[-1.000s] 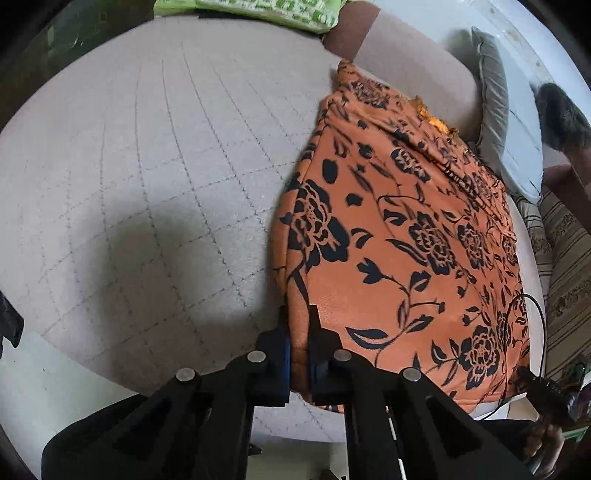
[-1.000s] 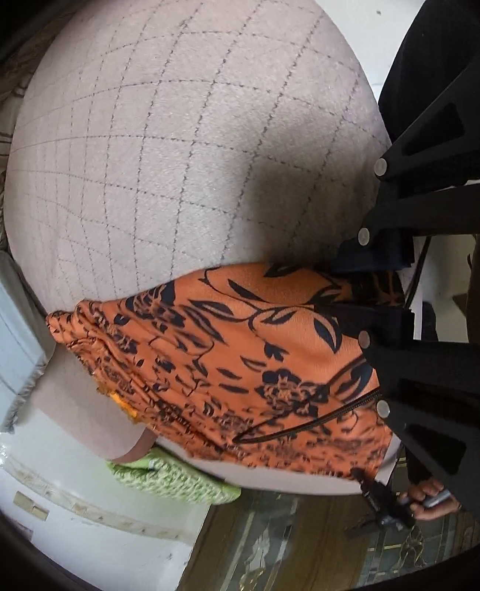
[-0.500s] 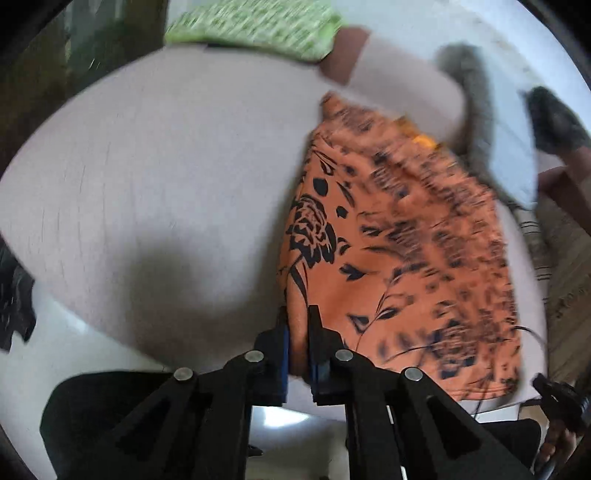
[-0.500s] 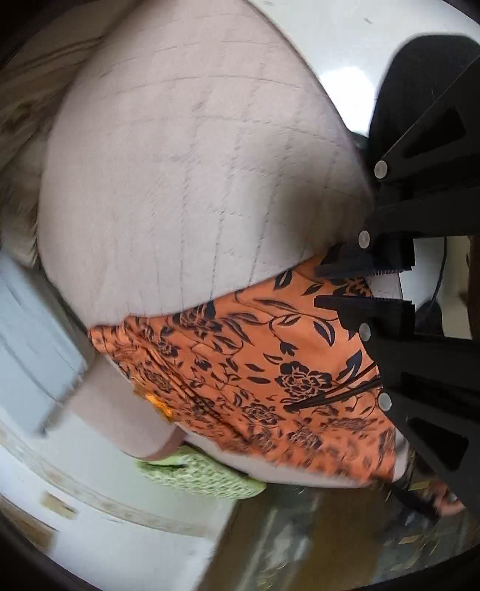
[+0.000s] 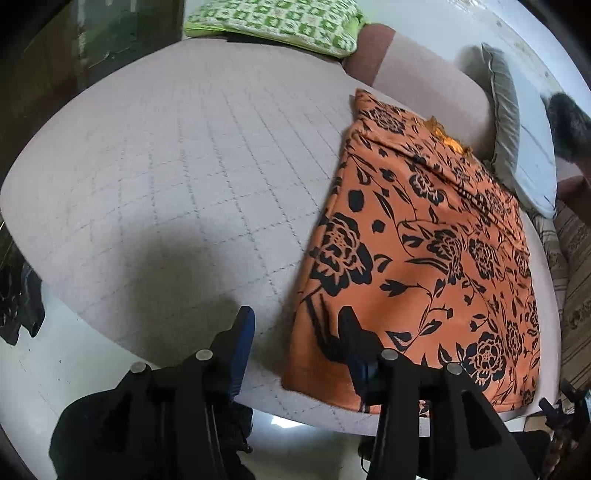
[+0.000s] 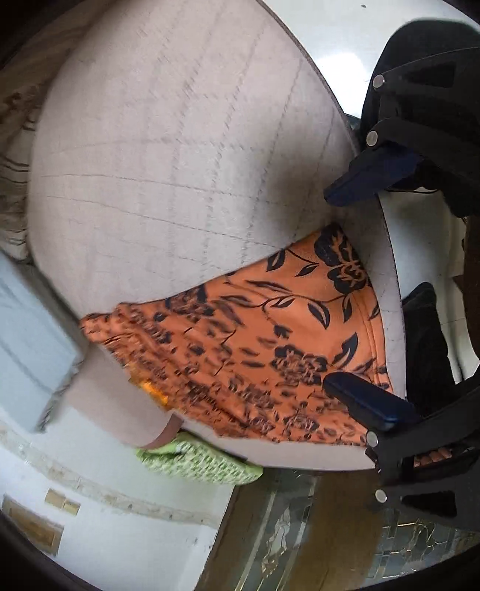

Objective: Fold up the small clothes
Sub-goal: 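Grasp the shirt hem with both grippers and lift it toward the collar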

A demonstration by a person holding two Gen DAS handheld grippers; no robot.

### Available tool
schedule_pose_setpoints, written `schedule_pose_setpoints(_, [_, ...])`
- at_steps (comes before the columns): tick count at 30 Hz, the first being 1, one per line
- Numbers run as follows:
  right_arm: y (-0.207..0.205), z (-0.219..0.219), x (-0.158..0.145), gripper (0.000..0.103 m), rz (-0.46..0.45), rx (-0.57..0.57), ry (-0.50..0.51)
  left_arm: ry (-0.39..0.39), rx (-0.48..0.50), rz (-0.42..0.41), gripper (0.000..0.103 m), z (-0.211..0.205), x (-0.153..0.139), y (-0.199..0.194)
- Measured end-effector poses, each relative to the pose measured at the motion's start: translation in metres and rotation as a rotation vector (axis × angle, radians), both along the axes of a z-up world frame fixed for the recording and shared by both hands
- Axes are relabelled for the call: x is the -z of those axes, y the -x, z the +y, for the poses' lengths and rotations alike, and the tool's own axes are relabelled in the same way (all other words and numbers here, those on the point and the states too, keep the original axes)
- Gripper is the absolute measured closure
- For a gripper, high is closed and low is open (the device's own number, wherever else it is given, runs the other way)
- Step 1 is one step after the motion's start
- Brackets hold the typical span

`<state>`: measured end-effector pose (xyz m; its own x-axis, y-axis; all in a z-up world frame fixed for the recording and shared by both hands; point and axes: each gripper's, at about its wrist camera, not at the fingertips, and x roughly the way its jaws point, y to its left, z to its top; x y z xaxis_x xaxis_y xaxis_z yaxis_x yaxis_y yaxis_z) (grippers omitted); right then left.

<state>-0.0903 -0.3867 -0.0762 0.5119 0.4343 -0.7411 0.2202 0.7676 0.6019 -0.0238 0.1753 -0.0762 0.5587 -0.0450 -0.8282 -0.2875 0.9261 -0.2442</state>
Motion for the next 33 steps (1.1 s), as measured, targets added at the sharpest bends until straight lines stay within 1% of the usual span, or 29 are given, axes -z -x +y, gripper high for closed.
schedule_pose_setpoints(3, [-0.014, 0.011, 0.012, 0.017, 0.006, -0.013, 0.01, -0.032, 0.018, 0.025, 0.055, -0.008, 0.009, -0.009])
schedule_pose_setpoints(4, [-0.018, 0.014, 0.015, 0.025, 0.005, -0.02, 0.013, -0.034, 0.021, 0.031, 0.055, -0.009, 0.012, -0.01])
schedule_pose_setpoints(5, [-0.022, 0.019, 0.017, 0.03, 0.005, -0.022, 0.063, -0.03, 0.03, 0.039, 0.056, -0.01, 0.015, -0.011])
schedule_pose_setpoints(7, [-0.027, 0.022, 0.022, 0.039, 0.028, -0.023, 0.115, -0.05, 0.042, 0.035, 0.07, -0.013, 0.019, -0.012])
schedule_pose_setpoints(8, [-0.028, 0.024, 0.022, 0.048, 0.039, -0.025, 0.142, -0.072, 0.049, 0.033, 0.084, -0.014, 0.02, -0.013])
schedule_pose_setpoints(9, [-0.029, 0.025, 0.021, 0.056, 0.046, -0.029, 0.164, -0.065, 0.052, 0.032, 0.091, -0.014, 0.02, -0.013])
schedule_pose_setpoints(10, [-0.029, 0.028, 0.021, 0.082, 0.055, -0.047, 0.192, -0.059, 0.055, 0.031, 0.095, -0.013, 0.02, -0.013])
schedule_pose_setpoints(11, [-0.029, 0.03, 0.021, 0.093, 0.058, -0.056, 0.198, -0.064, 0.058, 0.032, 0.097, -0.015, 0.019, -0.013])
schedule_pose_setpoints(13, [-0.026, 0.045, 0.01, 0.094, 0.038, -0.1, 0.319, -0.105, 0.046, 0.005, 0.098, -0.018, 0.009, -0.006])
schedule_pose_setpoints(14, [-0.023, 0.055, -0.001, 0.094, 0.004, -0.119, 0.395, -0.128, 0.044, -0.027, 0.098, -0.02, 0.0, -0.001])
schedule_pose_setpoints(15, [-0.017, 0.063, -0.017, 0.094, -0.042, -0.132, 0.432, -0.161, 0.05, -0.077, 0.098, -0.025, -0.014, 0.007])
schedule_pose_setpoints(16, [-0.014, 0.068, -0.027, 0.094, -0.068, -0.146, 0.451, -0.18, 0.055, -0.102, 0.098, -0.028, -0.02, 0.012])
schedule_pose_setpoints(17, [-0.013, 0.069, -0.031, 0.094, -0.073, -0.15, 0.46, -0.191, 0.057, -0.117, 0.098, -0.03, -0.024, 0.014])
schedule_pose_setpoints(18, [-0.015, 0.066, -0.026, 0.094, -0.055, -0.139, 0.457, -0.171, 0.054, -0.086, 0.098, -0.029, -0.016, 0.009])
schedule_pose_setpoints(19, [-0.022, 0.059, -0.01, 0.093, 0.002, -0.12, 0.438, -0.153, 0.052, -0.047, 0.098, -0.027, -0.007, 0.003])
schedule_pose_setpoints(20, [-0.028, 0.048, 0.012, 0.089, 0.081, -0.096, 0.373, -0.13, 0.041, 0.039, 0.097, -0.023, 0.015, -0.01])
schedule_pose_setpoints(21, [-0.027, 0.043, 0.018, 0.089, 0.087, -0.076, 0.325, -0.08, 0.025, 0.082, 0.096, -0.014, 0.029, -0.016])
schedule_pose_setpoints(22, [-0.024, 0.041, 0.012, 0.085, 0.052, -0.067, 0.296, -0.045, 0.008, 0.055, 0.094, -0.008, 0.025, -0.013])
schedule_pose_setpoints(23, [-0.021, 0.041, 0.006, 0.077, 0.025, -0.076, 0.274, -0.026, 0.004, 0.041, 0.092, -0.005, 0.019, -0.01])
schedule_pose_setpoints(24, [-0.017, 0.039, -0.001, 0.066, -0.005, -0.089, 0.237, -0.016, -0.001, 0.018, 0.081, -0.002, 0.011, -0.006])
schedule_pose_setpoints(25, [-0.015, 0.037, -0.007, 0.029, -0.034, -0.09, 0.205, -0.013, -0.002, -0.004, 0.072, 0.0, 0.005, -0.003])
schedule_pose_setpoints(26, [-0.014, 0.035, -0.012, 0.019, -0.058, -0.082, 0.197, -0.016, 0.0, -0.022, 0.051, 0.002, 0.002, -0.001])
schedule_pose_setpoints(27, [-0.015, 0.032, -0.014, 0.019, -0.082, -0.077, 0.2, -0.025, 0.0, -0.035, 0.04, 0.003, 0.0, 0.0])
schedule_pose_setpoints(28, [-0.019, 0.031, -0.014, 0.019, -0.082, -0.082, 0.2, -0.03, -0.007, -0.033, 0.04, 0.004, 0.003, -0.001])
schedule_pose_setpoints(29, [-0.024, 0.032, -0.008, 0.019, -0.06, -0.099, 0.186, -0.014, 0.003, -0.001, 0.041, 0.003, 0.008, -0.006])
schedule_pose_setpoints(30, [-0.029, 0.033, 0.001, 0.019, -0.03, -0.117, 0.169, 0.02, 0.024, 0.035, 0.047, 0.001, 0.015, -0.01])
schedule_pose_setpoints(31, [-0.035, 0.036, 0.014, 0.024, 0.027, -0.134, 0.142, 0.042, 0.043, 0.055, 0.061, -0.002, 0.021, -0.011])
schedule_pose_setpoints(32, [-0.035, 0.036, 0.016, 0.029, 0.032, -0.132, 0.149, -0.003, 0.043, 0.064, 0.096, -0.006, 0.019, -0.013])
schedule_pose_setpoints(33, [-0.033, 0.039, 0.013, 0.037, 0.013, -0.148, 0.168, -0.011, 0.07, 0.055, 0.097, -0.009, 0.018, -0.013])
